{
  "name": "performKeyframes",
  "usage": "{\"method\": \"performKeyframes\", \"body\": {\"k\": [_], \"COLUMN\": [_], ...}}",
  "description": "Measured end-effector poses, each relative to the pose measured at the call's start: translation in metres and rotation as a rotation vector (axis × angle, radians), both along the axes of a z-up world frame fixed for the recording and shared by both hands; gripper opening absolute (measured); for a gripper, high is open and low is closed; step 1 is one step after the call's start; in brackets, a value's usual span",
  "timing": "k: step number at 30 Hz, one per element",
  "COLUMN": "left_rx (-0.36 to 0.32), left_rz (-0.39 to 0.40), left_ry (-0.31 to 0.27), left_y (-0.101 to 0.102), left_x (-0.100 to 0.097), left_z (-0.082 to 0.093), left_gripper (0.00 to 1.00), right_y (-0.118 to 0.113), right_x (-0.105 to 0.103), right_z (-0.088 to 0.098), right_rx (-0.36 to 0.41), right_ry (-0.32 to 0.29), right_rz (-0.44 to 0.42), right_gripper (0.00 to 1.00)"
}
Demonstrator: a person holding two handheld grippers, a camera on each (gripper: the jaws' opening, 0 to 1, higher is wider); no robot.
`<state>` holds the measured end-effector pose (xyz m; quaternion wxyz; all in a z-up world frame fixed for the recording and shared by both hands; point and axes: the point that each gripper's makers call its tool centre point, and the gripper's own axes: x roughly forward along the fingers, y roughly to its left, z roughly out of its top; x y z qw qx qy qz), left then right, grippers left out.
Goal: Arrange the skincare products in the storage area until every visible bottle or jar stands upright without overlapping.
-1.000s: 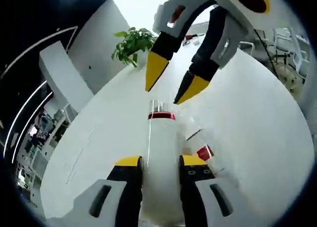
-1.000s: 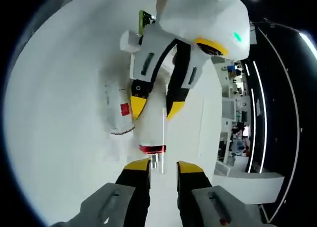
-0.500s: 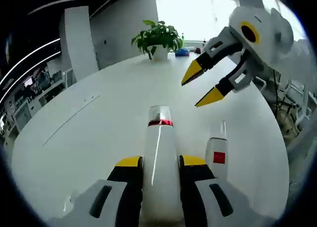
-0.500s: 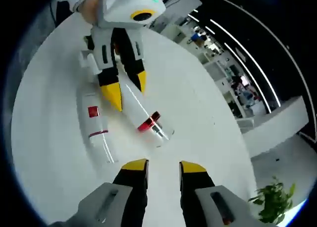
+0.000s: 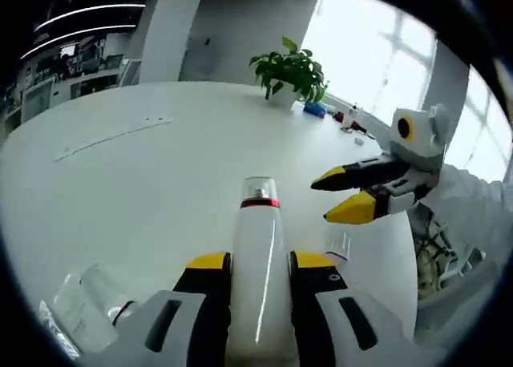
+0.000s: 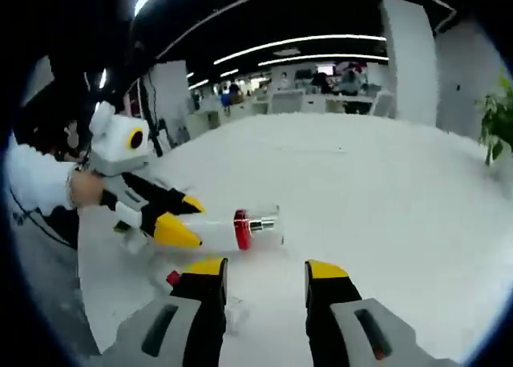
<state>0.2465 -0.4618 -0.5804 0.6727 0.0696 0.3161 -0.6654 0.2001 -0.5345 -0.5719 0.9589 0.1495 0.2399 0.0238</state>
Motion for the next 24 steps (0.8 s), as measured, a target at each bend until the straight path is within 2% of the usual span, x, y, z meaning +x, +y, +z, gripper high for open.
{"method": "performKeyframes", "body": {"k": [1, 3, 5, 7, 12, 14, 15, 17, 19, 23, 24], "left_rx": [0.0, 0.001, 0.005, 0.011, 0.016, 0.015, 0.013, 0.009, 0.004, -0.013, -0.013], "left_rz": [0.008, 0.015, 0.023, 0.035, 0.044, 0.044, 0.046, 0.043, 0.029, 0.024, 0.027], "left_ry": [0.012, 0.014, 0.035, 0.065, 0.097, 0.106, 0.113, 0.125, 0.133, 0.152, 0.155], "left_y": [0.0, 0.0, -0.001, 0.0, 0.004, 0.005, 0.004, 0.003, 0.003, -0.001, -0.001], "left_x": [0.0, 0.001, 0.006, 0.005, 0.006, 0.004, 0.005, 0.003, -0.001, -0.006, -0.006], "left_z": [0.001, 0.001, 0.001, 0.001, 0.003, 0.004, 0.004, 0.005, 0.007, 0.01, 0.01], "left_gripper": [0.23, 0.23, 0.23, 0.23, 0.23, 0.23, 0.23, 0.23, 0.23, 0.23, 0.23], "right_y": [0.005, 0.003, 0.004, 0.008, 0.025, 0.028, 0.032, 0.03, 0.03, 0.028, 0.025], "right_x": [0.002, 0.005, 0.008, 0.009, 0.021, 0.022, 0.02, 0.026, 0.029, 0.034, 0.035], "right_z": [0.003, 0.004, 0.002, -0.004, -0.008, -0.014, -0.016, -0.011, -0.01, -0.012, -0.012], "right_rx": [0.074, 0.191, 0.238, 0.282, 0.495, 0.54, 0.56, 0.643, 0.697, 0.696, 0.722], "right_ry": [-0.022, -0.045, -0.052, -0.034, -0.048, -0.029, -0.02, -0.057, -0.061, -0.049, -0.049], "right_rz": [0.001, -0.053, -0.086, -0.098, -0.125, -0.145, -0.134, -0.194, -0.229, -0.244, -0.267], "right_gripper": [0.38, 0.4, 0.38, 0.37, 0.4, 0.42, 0.39, 0.39, 0.4, 0.38, 0.38]}}
